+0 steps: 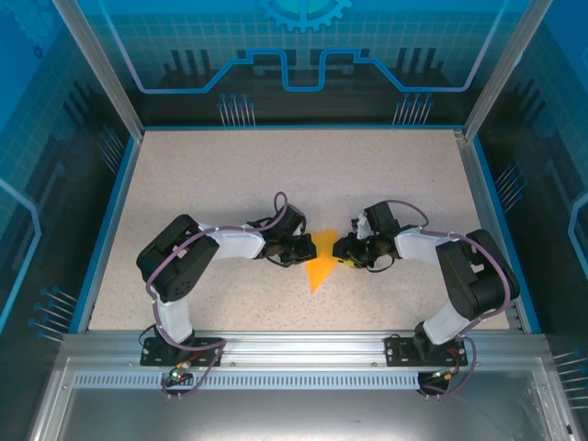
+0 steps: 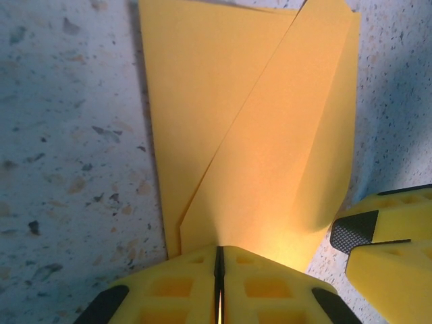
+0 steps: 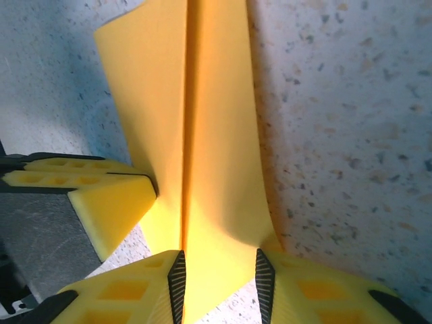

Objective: Fold a paper plane with a square sheet of paper (pick it up from the middle)
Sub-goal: Fourth fold the wing at the center of the table, then turn over the paper at the center of the table.

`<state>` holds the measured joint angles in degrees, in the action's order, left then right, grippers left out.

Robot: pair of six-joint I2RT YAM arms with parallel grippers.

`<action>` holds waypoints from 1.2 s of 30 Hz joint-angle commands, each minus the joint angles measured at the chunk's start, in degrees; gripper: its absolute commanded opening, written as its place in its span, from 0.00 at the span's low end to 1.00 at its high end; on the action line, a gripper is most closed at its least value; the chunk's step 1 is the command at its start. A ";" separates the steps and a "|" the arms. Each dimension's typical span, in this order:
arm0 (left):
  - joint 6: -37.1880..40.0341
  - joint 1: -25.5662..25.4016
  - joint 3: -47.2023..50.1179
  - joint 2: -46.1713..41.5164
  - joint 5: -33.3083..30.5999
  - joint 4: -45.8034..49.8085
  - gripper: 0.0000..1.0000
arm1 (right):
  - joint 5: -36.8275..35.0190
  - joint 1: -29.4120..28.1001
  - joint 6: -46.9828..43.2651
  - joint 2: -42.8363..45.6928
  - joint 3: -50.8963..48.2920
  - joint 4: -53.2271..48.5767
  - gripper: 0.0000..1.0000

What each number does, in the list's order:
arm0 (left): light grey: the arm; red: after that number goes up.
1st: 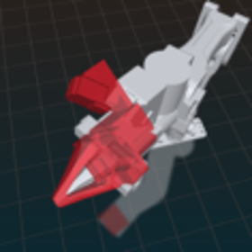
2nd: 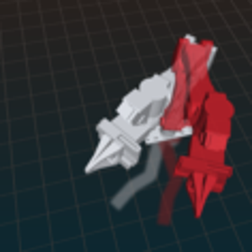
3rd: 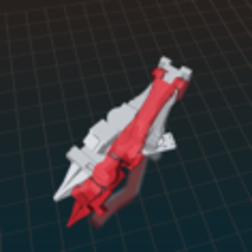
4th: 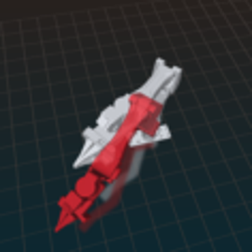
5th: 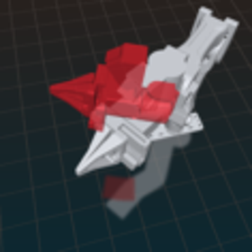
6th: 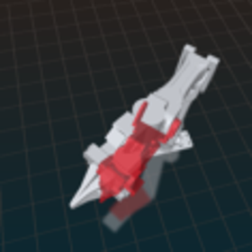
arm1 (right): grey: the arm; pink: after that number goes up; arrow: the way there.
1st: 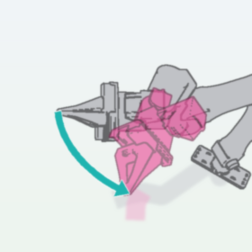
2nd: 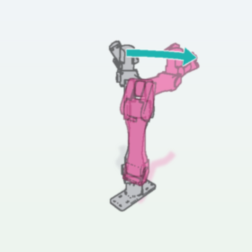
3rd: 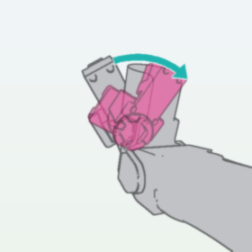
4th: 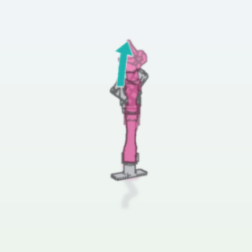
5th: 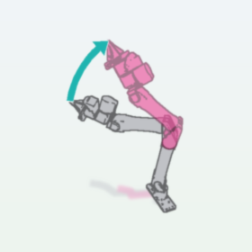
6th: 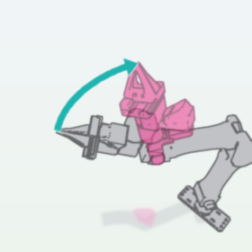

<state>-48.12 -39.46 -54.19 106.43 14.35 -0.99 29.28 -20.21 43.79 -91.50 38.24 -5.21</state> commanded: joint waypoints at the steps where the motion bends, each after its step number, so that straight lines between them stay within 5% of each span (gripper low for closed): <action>1: -1.43 1.05 1.91 -0.08 -1.27 1.53 0.11 | 1.52 0.39 1.63 -0.63 -0.23 0.63 0.34; 10: -1.58 1.49 2.58 0.77 -0.60 0.91 0.11 | -8.24 0.63 -1.75 3.90 0.87 -5.51 0.37; 36: -1.89 1.72 3.66 0.00 0.04 -0.40 0.11 | -2.52 -1.72 -0.64 -2.60 3.38 -0.81 0.34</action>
<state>-49.58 -38.61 -52.51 106.34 16.25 -4.05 24.38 -20.21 43.09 -91.98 39.97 -9.08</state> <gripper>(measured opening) 0.115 0.346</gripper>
